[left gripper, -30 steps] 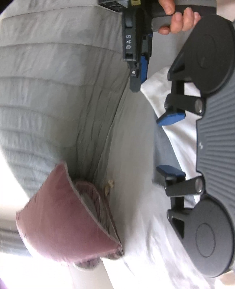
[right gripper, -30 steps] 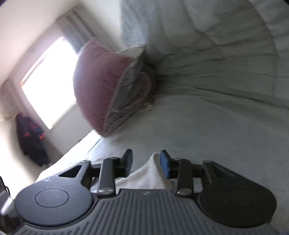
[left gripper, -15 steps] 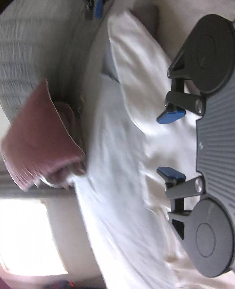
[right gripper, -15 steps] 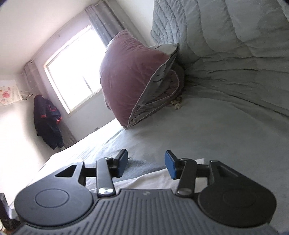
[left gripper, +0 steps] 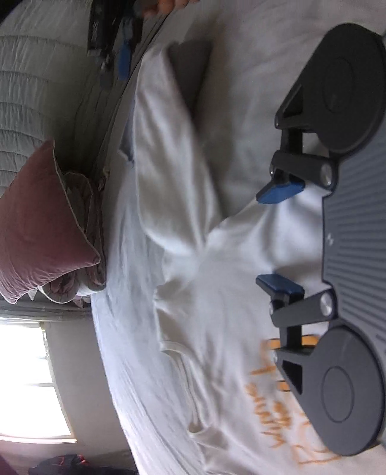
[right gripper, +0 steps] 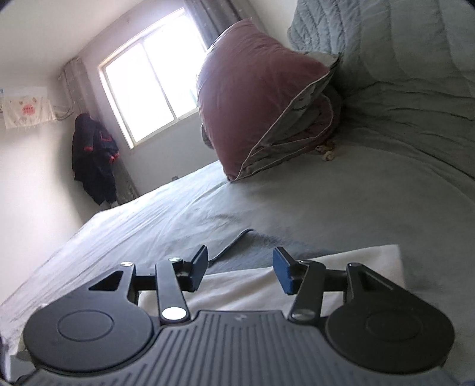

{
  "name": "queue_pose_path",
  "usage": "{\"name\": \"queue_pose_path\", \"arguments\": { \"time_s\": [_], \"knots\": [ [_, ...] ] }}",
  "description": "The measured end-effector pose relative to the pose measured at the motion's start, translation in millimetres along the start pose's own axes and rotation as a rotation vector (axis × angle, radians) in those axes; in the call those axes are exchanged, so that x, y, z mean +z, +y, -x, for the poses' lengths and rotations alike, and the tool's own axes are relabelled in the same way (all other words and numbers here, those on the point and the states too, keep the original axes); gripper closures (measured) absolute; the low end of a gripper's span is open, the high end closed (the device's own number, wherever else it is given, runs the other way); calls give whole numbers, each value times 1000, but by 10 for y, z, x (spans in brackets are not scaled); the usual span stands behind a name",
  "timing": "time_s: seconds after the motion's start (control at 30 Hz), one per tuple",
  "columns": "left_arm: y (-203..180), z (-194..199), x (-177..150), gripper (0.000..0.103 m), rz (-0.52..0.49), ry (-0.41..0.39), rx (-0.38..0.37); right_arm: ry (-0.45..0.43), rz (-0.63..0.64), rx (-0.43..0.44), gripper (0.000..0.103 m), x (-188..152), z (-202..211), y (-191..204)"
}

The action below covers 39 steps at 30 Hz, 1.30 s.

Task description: Fold clothes

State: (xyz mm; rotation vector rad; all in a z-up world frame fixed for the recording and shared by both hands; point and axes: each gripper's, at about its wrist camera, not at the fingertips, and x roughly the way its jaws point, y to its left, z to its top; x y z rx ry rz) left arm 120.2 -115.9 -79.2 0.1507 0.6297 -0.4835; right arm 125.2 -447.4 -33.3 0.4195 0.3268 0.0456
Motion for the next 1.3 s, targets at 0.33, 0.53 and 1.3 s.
{"name": "queue_pose_path", "arguments": {
  "time_s": [0.33, 0.53, 1.3],
  "knots": [
    [-3, 747, -486, 41, 78, 20, -109, 91, 102, 9, 48, -119, -180, 414],
    [156, 1084, -651, 35, 97, 84, -146, 198, 148, 53, 47, -163, -295, 794],
    [2244, 1673, -258, 24, 316, 68, 368, 310, 329, 382, 36, -299, -880, 3270]
  ]
}}
